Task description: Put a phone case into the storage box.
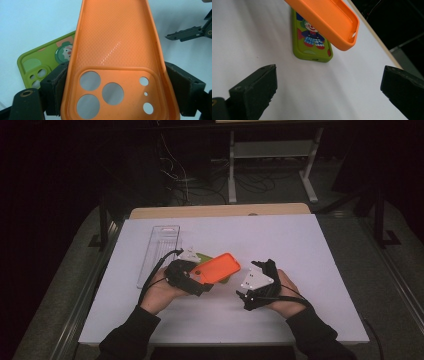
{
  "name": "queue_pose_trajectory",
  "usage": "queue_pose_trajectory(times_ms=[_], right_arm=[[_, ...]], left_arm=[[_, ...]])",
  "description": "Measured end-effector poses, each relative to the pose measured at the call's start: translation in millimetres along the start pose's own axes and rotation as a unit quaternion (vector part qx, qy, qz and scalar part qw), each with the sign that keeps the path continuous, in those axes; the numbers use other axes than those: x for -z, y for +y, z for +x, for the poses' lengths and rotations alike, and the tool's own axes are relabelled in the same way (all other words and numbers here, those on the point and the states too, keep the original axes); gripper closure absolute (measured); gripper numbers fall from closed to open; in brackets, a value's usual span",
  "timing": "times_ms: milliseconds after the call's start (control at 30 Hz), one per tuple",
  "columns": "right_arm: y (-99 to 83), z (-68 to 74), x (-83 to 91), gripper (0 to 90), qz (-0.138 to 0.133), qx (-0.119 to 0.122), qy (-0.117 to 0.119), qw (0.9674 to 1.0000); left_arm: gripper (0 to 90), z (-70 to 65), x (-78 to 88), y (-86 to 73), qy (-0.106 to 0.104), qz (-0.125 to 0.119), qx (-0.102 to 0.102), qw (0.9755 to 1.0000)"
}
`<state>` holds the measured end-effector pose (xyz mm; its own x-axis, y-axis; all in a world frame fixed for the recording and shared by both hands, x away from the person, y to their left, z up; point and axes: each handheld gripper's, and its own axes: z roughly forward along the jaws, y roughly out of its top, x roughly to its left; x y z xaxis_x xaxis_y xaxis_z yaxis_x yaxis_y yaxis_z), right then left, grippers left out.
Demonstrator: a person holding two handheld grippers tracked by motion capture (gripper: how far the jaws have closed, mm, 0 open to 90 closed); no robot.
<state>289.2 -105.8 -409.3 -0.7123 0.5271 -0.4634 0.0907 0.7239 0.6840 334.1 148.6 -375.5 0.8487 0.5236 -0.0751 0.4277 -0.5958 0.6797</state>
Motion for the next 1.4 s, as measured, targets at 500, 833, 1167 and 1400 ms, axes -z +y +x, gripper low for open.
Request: queue_pose_trajectory(times_ms=[500,833,1167,1400], right_arm=[[5.9,15.0,3.0,0.1,-0.02,0.12,-0.083,0.9891],[8.3,25.5,0.4,0.3,-0.025,0.231,-0.136,0.9631],[8.2,35.6,-2.2,4.9,-0.024,0.286,-0.161,0.9444],[9.6,39.5,-5.0,14.2,-0.031,0.326,-0.177,0.9282]], left_arm=[[15.9,-3.3,-1.7,0.6,-0.012,-0.001,0.003,0.9999],[15.9,-3.2,-0.4,1.0,-0.016,0.011,-0.011,0.9998],[15.9,-7.1,-2.4,1.4,-0.018,0.003,-0.004,0.9998],[15.9,-7.8,-2.2,2.3,-0.023,0.012,-0.019,0.9995]])
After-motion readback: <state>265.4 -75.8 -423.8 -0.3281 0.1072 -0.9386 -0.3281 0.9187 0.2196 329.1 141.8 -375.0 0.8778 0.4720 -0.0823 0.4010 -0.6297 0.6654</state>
